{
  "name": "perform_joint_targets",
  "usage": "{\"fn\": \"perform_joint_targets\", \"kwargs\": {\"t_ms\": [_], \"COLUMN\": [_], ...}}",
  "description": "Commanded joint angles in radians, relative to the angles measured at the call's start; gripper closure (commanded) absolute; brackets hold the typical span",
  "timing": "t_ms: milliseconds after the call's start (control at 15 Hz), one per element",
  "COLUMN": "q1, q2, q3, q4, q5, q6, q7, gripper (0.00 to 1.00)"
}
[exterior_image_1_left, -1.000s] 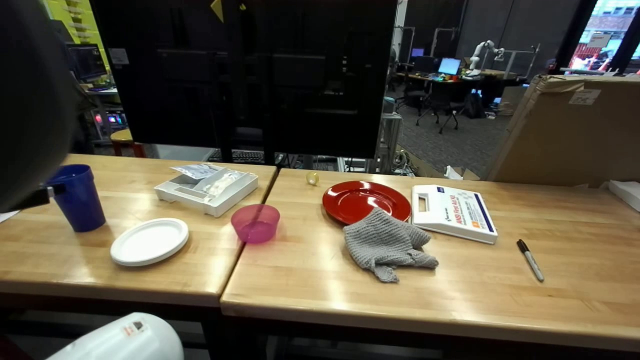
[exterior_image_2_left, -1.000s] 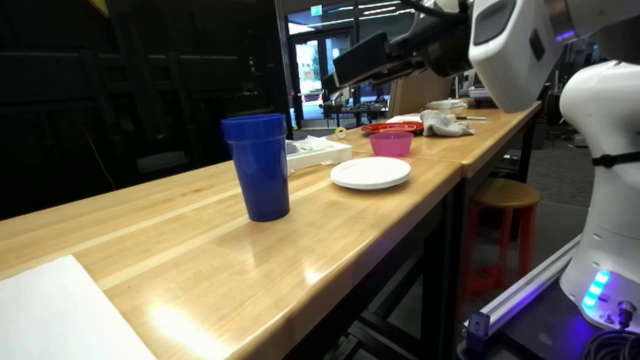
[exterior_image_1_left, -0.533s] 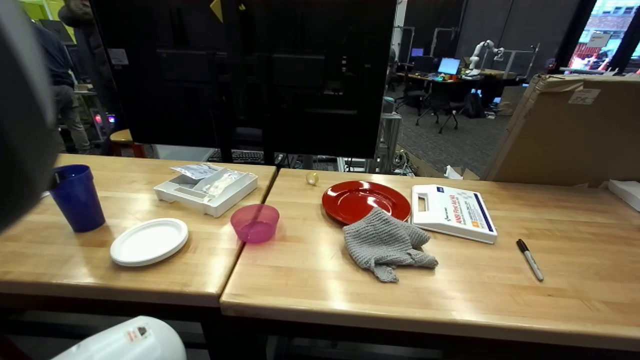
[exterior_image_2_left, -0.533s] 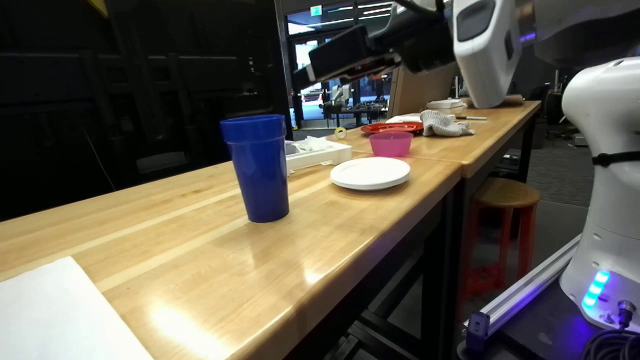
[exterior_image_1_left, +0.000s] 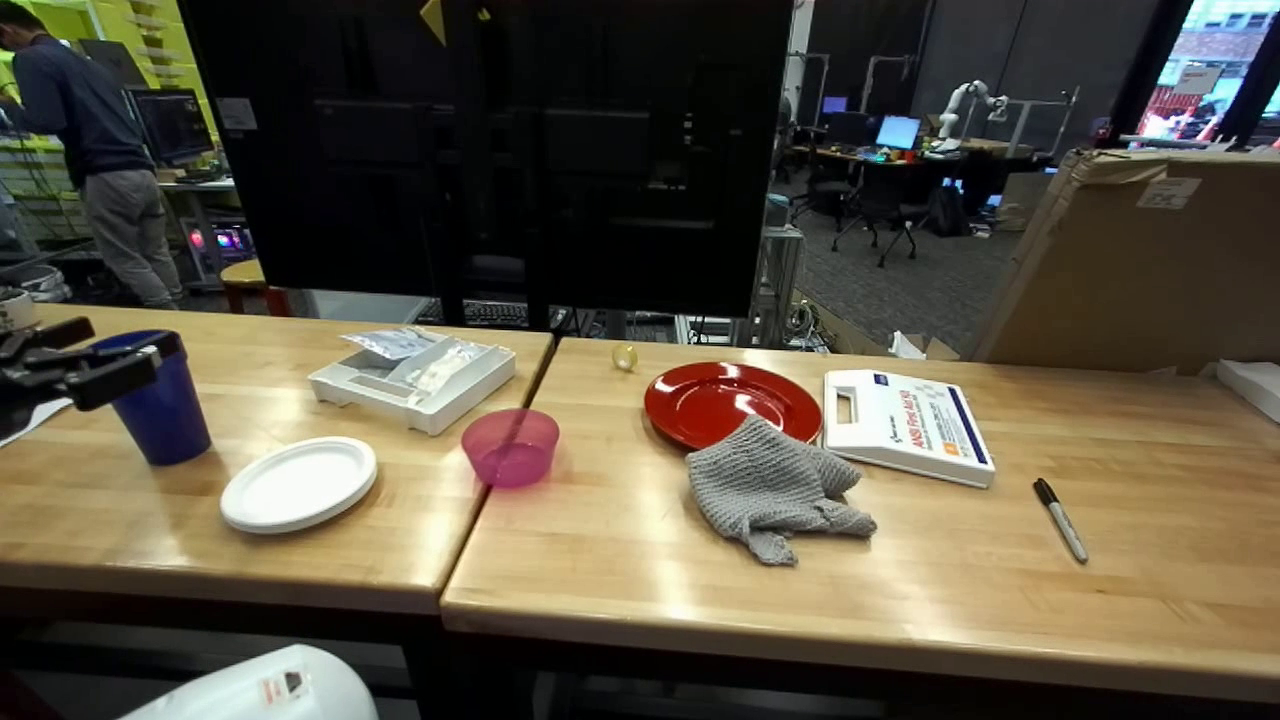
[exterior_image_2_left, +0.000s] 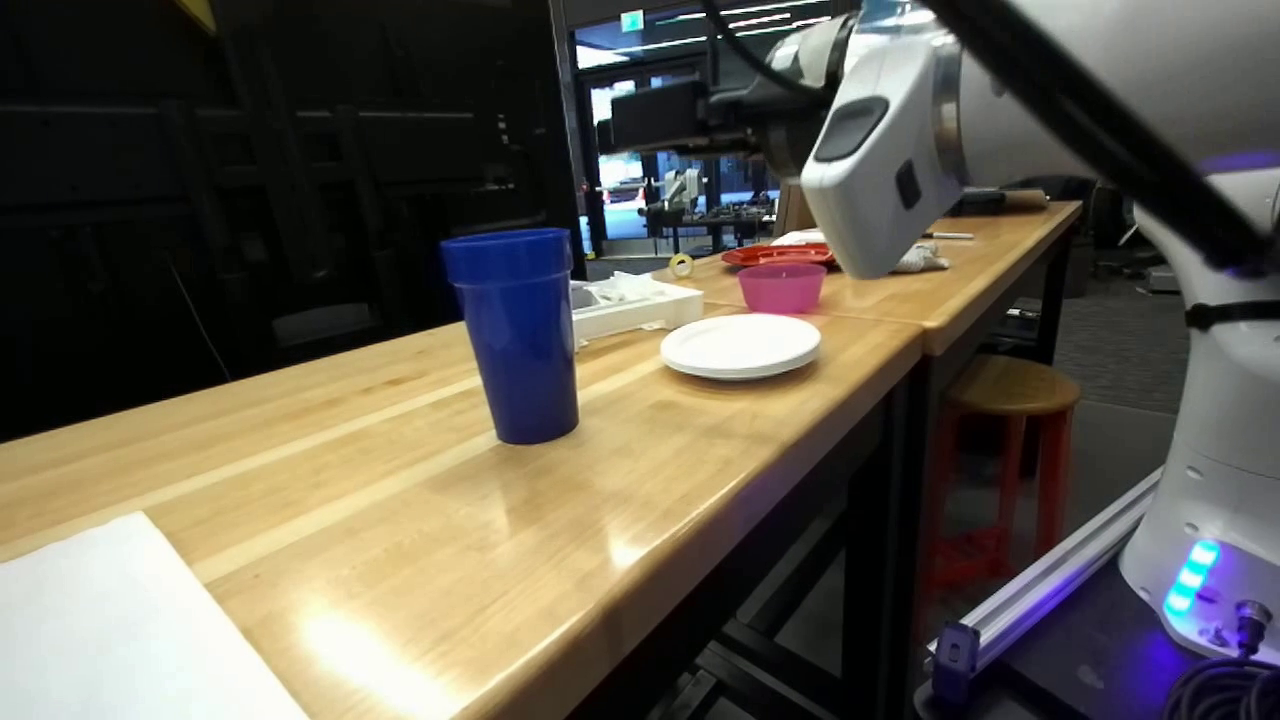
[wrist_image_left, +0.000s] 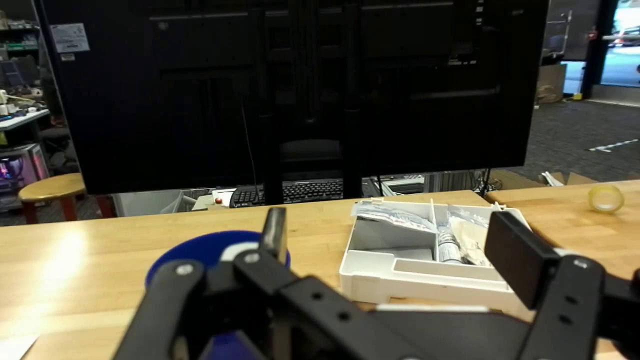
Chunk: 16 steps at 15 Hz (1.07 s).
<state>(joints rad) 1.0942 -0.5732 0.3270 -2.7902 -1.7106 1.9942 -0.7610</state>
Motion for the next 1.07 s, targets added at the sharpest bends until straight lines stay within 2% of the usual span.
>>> {"fn": "perform_joint_targets", "kwargs": {"t_ms": [0,133,333,600,1000], "q1": [-0.023,-0.029,-0.047,-0.106,-0.233], "q2": [0.09,0.131,0.165,0.168,0.189], "q3": [0.034,0.036,0.013,-0.027,-0.044], "q4": [0.0,0.0,0.0,0.002,0.003], "q5": [-0.027,-0.034,-0.101,-0.323,-0.609], "q6": [-0.061,-0.072,-0.022,0.109,0.187], "q7": [0.119,0.154,0.196,0.304,0.487], "gripper": [0.0,0.0,0.0,0.0,0.0]}}
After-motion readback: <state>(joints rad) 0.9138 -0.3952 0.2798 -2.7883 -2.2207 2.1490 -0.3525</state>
